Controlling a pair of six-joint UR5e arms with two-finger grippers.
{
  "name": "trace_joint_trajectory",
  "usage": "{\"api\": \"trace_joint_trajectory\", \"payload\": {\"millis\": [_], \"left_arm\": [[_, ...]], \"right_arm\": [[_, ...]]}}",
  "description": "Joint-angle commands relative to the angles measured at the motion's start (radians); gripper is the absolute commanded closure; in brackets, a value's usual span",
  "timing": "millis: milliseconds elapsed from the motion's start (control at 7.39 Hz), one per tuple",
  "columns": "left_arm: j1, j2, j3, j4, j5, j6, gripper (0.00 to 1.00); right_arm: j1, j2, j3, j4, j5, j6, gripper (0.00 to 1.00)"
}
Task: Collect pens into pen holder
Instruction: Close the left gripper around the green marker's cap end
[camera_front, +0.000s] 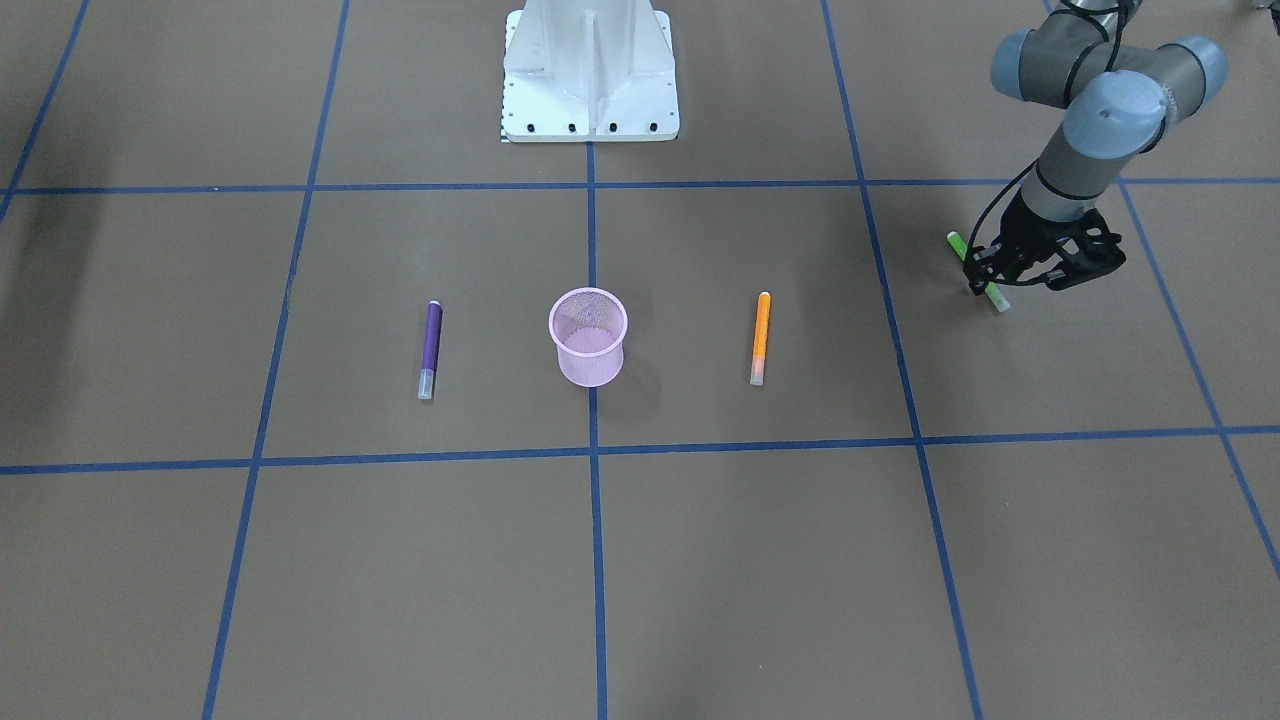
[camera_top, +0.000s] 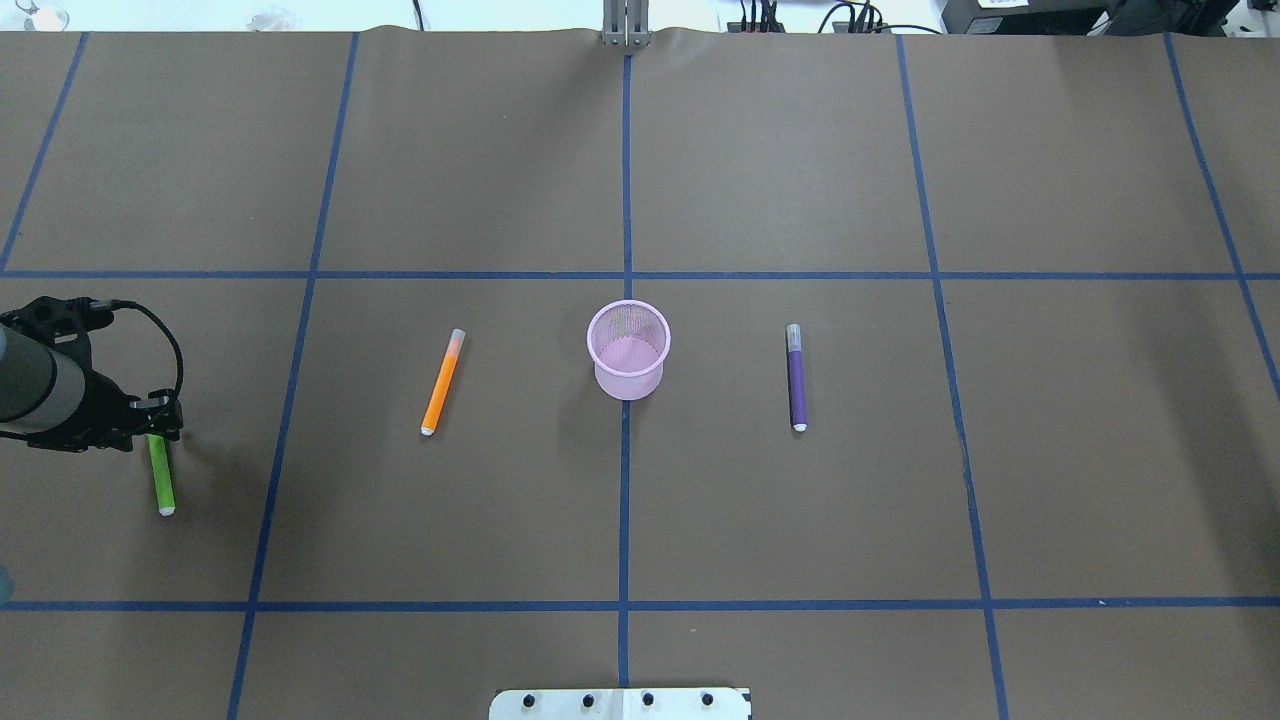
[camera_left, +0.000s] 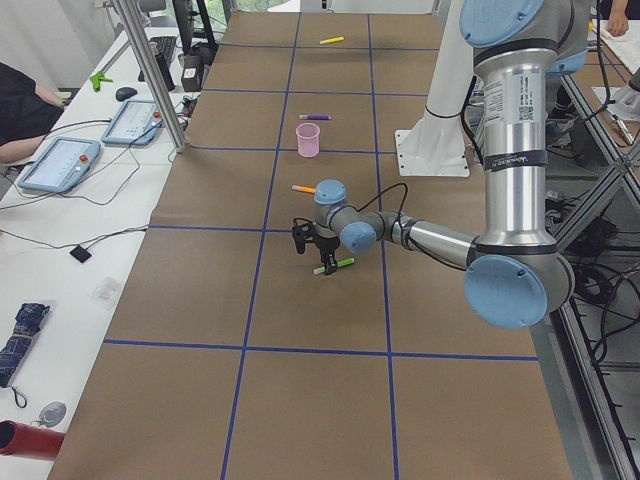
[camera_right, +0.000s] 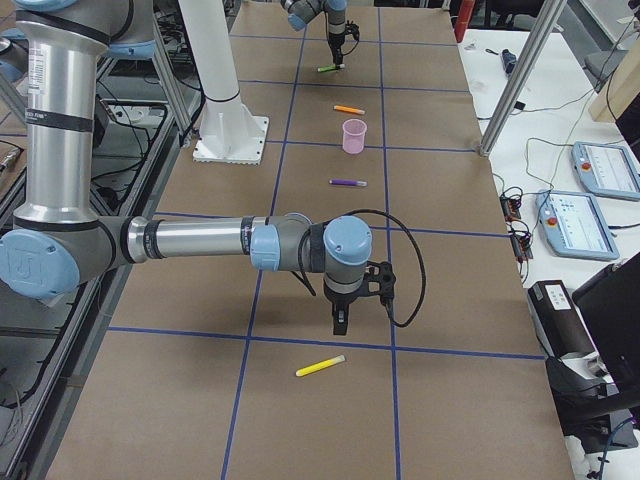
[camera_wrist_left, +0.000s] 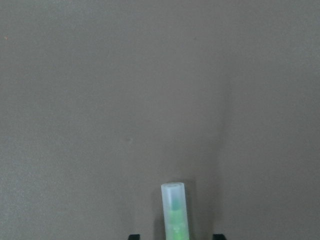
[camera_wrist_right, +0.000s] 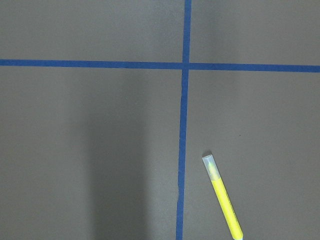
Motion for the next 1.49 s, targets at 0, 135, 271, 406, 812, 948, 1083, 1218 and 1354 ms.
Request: {"api": "trace_joint_trajectory", "payload": {"millis": [0, 135, 271, 406, 812, 948, 1083, 1218, 1354], "left_arm": [[0.002, -0.006, 0.017, -0.002, -0.001, 0.0, 0.44], [0.002, -0.007, 0.02, -0.002, -0.002, 0.0, 0.44], [0.0, -0.009, 0.02, -0.002, -0.002, -0.002, 0.47], [0.0, -0.009, 0.02, -0.002, -0.002, -0.002, 0.54], [0.0, -0.007, 0.02, -0.002, -0.003, -0.002, 0.73], [0.0, -0.009, 0.02, -0.002, -0.003, -0.002, 0.79], [0.0, -0.007, 0.016, -0.002, -0.003, -0.002, 0.9], [-0.003, -0.001, 0.002, 0.0, -0.032, 0.0, 1.0], [-0.011, 0.005, -0.032, 0.005, -0.063, 0.001, 1.0]], "right_arm": [[0.0, 0.0, 0.0, 0.0, 0.0, 0.0, 0.0], [0.0, 0.0, 0.0, 0.0, 0.0, 0.0, 0.0], [0.0, 0.0, 0.0, 0.0, -0.002, 0.0, 0.0], [0.0, 0.0, 0.0, 0.0, -0.002, 0.0, 0.0], [0.0, 0.002, 0.0, 0.0, 0.0, 0.0, 0.0], [0.0, 0.002, 0.0, 0.0, -0.002, 0.0, 0.0], [0.0, 0.002, 0.002, 0.0, 0.0, 0.0, 0.0], [0.0, 0.002, 0.002, 0.002, 0.0, 0.0, 0.0], [0.0, 0.012, 0.003, 0.003, -0.003, -0.002, 0.0]]}}
